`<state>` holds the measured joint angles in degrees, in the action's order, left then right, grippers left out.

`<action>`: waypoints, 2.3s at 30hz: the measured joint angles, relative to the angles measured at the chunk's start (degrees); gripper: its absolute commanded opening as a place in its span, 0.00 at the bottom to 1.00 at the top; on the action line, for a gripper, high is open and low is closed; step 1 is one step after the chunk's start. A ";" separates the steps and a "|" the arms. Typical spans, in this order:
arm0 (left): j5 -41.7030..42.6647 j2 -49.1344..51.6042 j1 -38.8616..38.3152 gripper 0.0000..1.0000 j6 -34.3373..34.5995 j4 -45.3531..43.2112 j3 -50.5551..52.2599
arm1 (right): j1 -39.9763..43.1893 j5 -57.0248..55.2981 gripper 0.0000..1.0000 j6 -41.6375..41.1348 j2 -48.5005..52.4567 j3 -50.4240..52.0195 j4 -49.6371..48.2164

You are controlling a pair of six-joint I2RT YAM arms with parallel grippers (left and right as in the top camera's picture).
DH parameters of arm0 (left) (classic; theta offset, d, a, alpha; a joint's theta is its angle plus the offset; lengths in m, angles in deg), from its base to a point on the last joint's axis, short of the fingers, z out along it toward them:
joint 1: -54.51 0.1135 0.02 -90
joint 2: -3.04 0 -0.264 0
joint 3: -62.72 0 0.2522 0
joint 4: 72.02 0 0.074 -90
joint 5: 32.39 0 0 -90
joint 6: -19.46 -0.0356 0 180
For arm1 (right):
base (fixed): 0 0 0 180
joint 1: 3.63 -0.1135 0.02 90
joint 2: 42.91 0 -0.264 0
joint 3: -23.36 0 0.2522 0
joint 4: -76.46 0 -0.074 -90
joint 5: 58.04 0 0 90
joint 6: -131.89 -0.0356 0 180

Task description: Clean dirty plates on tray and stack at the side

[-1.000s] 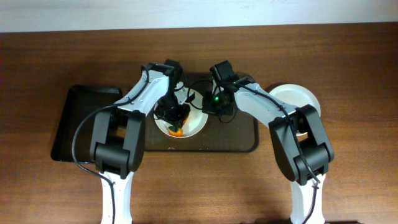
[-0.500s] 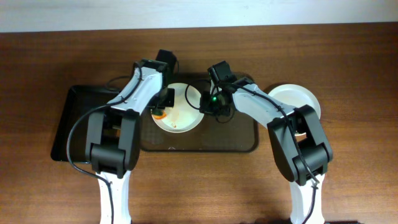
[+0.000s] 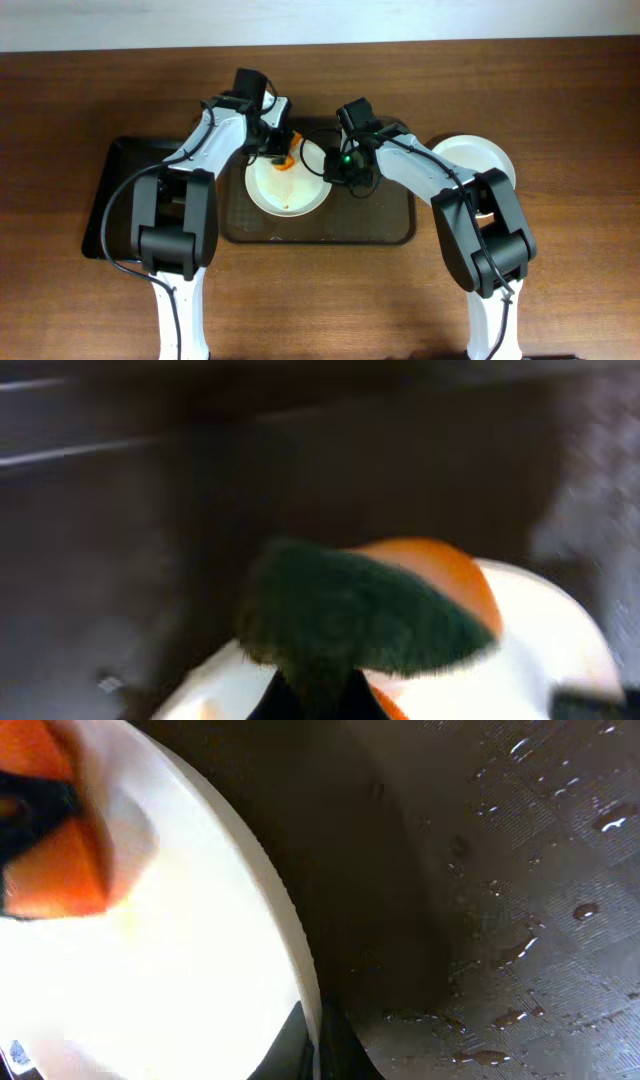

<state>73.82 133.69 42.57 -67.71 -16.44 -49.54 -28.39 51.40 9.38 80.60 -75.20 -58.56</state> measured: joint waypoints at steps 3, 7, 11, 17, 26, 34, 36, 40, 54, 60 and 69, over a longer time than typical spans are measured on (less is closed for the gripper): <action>-11.91 -0.74 -0.83 0.00 9.05 6.21 -1.05 | 0.00 0.02 0.04 0.00 0.00 0.00 0.07; -15.63 -1.03 -0.46 0.00 9.88 19.02 -1.57 | 0.00 0.37 0.04 0.20 0.00 0.00 0.48; -0.57 -0.57 1.20 0.00 -1.20 24.65 -0.81 | -0.04 0.44 0.04 0.48 0.00 0.00 0.63; 19.82 1.99 2.14 0.00 -6.99 14.34 0.35 | -0.04 0.44 0.04 0.72 0.00 0.00 0.79; -8.81 -0.48 2.80 0.00 18.01 19.82 -2.23 | -0.04 0.48 0.04 0.79 0.00 0.00 0.74; 25.35 5.18 5.25 0.00 -1.33 27.52 -11.78 | -0.04 0.63 0.05 0.83 -0.02 0.00 1.36; 22.49 5.16 6.25 0.00 1.60 27.52 -20.59 | -0.04 0.63 0.06 0.79 -0.02 0.00 0.79; 7.50 5.25 7.78 0.00 6.78 34.10 -34.95 | -0.04 0.61 0.35 3.28 0.00 0.15 -2.51; -16.96 5.22 6.73 0.00 7.52 41.46 -42.23 | -1.88 -11.43 0.04 12.83 -12.52 1.09 12.39; -17.11 5.22 6.10 0.00 7.52 41.11 -41.46 | -13.29 -44.63 0.04 13.92 -17.42 1.07 16.59; -17.11 5.22 6.12 0.00 7.52 41.11 -41.42 | -24.50 -83.97 0.04 11.87 -17.42 1.09 12.46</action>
<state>56.71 138.91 48.69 -60.19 24.68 -90.95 -52.89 -32.57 21.25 63.18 -74.11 -46.10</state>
